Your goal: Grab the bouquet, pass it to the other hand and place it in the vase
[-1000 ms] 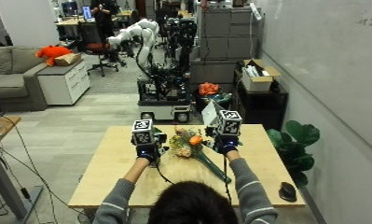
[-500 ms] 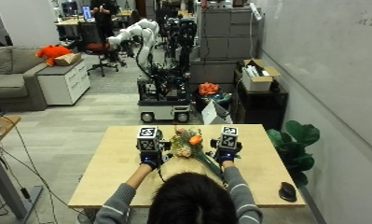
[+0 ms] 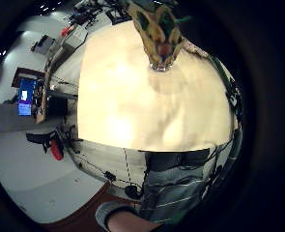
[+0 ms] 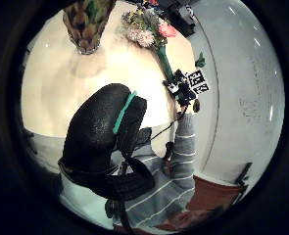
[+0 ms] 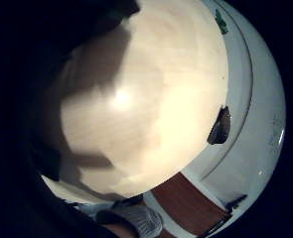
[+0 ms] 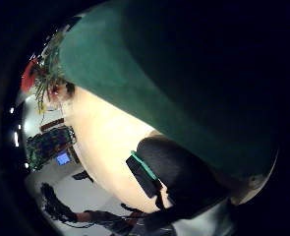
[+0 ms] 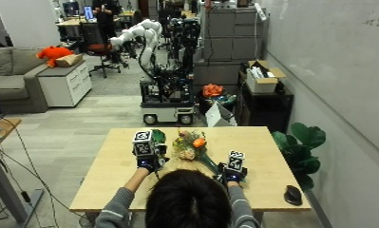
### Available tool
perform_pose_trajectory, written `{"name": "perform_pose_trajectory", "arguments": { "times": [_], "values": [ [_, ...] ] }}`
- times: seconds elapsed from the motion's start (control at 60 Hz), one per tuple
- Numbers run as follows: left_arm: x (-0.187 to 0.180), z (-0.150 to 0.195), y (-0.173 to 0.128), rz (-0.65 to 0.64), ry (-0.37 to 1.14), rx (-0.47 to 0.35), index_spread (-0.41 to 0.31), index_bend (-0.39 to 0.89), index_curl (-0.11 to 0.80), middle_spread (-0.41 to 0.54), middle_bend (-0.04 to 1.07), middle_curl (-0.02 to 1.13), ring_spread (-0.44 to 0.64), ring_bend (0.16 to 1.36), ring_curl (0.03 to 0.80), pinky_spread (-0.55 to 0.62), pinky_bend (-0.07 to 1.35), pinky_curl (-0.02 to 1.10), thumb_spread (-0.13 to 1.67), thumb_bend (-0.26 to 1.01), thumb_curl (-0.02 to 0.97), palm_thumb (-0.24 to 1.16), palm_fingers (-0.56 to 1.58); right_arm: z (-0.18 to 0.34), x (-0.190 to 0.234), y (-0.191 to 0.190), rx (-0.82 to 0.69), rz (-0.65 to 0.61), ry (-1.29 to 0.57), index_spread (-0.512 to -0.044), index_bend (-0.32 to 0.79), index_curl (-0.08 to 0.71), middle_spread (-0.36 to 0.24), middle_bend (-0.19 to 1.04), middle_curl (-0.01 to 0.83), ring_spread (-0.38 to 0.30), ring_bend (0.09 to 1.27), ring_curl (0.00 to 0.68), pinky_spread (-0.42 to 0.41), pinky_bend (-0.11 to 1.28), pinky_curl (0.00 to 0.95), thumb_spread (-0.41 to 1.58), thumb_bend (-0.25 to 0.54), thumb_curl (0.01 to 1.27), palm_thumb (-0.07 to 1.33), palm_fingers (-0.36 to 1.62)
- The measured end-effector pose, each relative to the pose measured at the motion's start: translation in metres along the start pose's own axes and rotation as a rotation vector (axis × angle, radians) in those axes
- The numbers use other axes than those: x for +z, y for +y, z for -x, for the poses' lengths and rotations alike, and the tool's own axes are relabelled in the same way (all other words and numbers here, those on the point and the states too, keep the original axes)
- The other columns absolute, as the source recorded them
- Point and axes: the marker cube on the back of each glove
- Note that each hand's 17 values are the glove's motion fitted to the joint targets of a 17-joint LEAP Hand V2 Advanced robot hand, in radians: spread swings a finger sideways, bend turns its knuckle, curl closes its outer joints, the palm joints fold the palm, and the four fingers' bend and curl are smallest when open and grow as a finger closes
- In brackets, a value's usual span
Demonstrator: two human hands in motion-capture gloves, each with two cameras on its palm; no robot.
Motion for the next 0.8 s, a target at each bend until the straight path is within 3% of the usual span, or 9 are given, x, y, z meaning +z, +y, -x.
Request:
{"name": "perform_pose_trajectory", "arguments": {
  "times": [0.2,0.283,0.35,0.383,0.433,0.5,0.617,0.7,0.8],
  "values": [
    [0.003,-0.001,0.011,0.058,0.027,-0.006,-0.047,0.14,0.28,0.093,0.19,0.38,0.19,0.5,0.298,0.28,0.3,0.35,1.14,-0.02,0.279,0.18,0.34,0.002,0.003,-0.006,0.011,-0.111,-0.106,-0.384,0.27,0.233,-0.057,0.25,0.336,0.132,0.42,0.242,0.279,0.5,0.282,1.03,-0.012,0.29,0.34,0.01],
    [0.007,0.003,0.008,0.056,0.004,-0.009,-0.047,0.14,0.281,0.093,0.19,0.38,0.19,0.5,0.3,0.28,0.3,0.35,1.14,-0.02,0.279,0.18,0.34,0.012,0.002,0.005,-0.114,-0.062,-0.111,-0.407,0.33,0.275,-0.086,0.22,0.333,0.125,0.35,0.227,0.278,0.42,0.264,1.07,0.0,0.29,0.4,0.04],
    [0.002,0.002,0.015,0.052,0.005,-0.002,-0.047,0.14,0.282,0.093,0.19,0.38,0.19,0.5,0.301,0.28,0.3,0.35,1.14,-0.02,0.279,0.18,0.34,0.016,-0.01,-0.007,-0.075,-0.25,-0.096,-0.411,0.36,0.301,-0.1,0.22,0.333,0.107,0.33,0.221,0.276,0.39,0.262,1.1,0.008,0.3,0.46,0.15],
    [0.0,0.002,0.017,0.05,0.01,0.0,-0.047,0.14,0.282,0.093,0.19,0.38,0.19,0.5,0.301,0.28,0.3,0.35,1.14,-0.02,0.279,0.18,0.35,0.015,-0.015,-0.012,-0.038,-0.311,-0.056,-0.394,0.36,0.301,-0.099,0.2,0.327,0.099,0.34,0.216,0.281,0.42,0.261,1.13,0.038,0.3,0.52,0.31],
    [-0.002,0.002,0.019,0.04,0.021,0.001,-0.047,0.14,0.282,0.093,0.19,0.38,0.19,0.5,0.302,0.28,0.3,0.36,1.14,-0.02,0.279,0.18,0.35,0.006,-0.016,-0.002,0.096,-0.24,0.065,-0.311,0.47,0.339,-0.093,0.19,0.327,0.065,0.33,0.213,0.276,0.41,0.255,1.16,0.074,0.31,0.61,0.59],
    [-0.007,0.004,0.02,0.026,0.028,0.0,-0.047,0.14,0.283,0.093,0.19,0.38,0.19,0.5,0.302,0.28,0.3,0.36,1.14,-0.02,0.279,0.18,0.35,0.003,-0.025,0.005,0.137,-0.251,0.157,-0.267,0.51,0.371,-0.09,0.24,0.351,0.009,0.33,0.228,0.226,0.37,0.26,1.18,0.103,0.32,0.69,0.81],
    [-0.009,0.009,0.018,0.017,0.034,-0.006,-0.047,0.13,0.283,0.094,0.19,0.38,0.19,0.5,0.303,0.28,0.29,0.36,1.14,-0.02,0.279,0.18,0.35,0.012,-0.036,0.0,0.044,-0.353,0.185,-0.234,0.16,0.357,-0.148,0.43,0.439,-0.164,0.56,0.343,-0.146,0.55,0.347,1.21,0.147,0.33,0.82,1.35],
    [-0.008,0.013,0.016,0.017,0.033,-0.01,-0.047,0.13,0.281,0.093,0.2,0.38,0.19,0.5,0.303,0.28,0.29,0.36,1.14,-0.02,0.278,0.18,0.35,-0.01,-0.045,0.003,0.243,-0.378,0.351,-0.235,0.13,0.352,-0.169,0.52,0.488,-0.193,0.72,0.422,-0.22,0.63,0.401,1.21,0.144,0.33,0.86,1.43],
    [-0.009,0.013,0.017,0.026,0.045,-0.014,-0.047,0.13,0.283,0.093,0.19,0.39,0.19,0.49,0.303,0.27,0.29,0.36,1.14,-0.02,0.278,0.18,0.35,0.012,-0.057,-0.019,0.052,-0.61,0.152,-0.234,0.22,0.394,-0.177,0.65,0.55,-0.198,0.88,0.497,-0.236,0.7,0.45,1.18,0.112,0.33,0.88,1.49]
  ]
}}
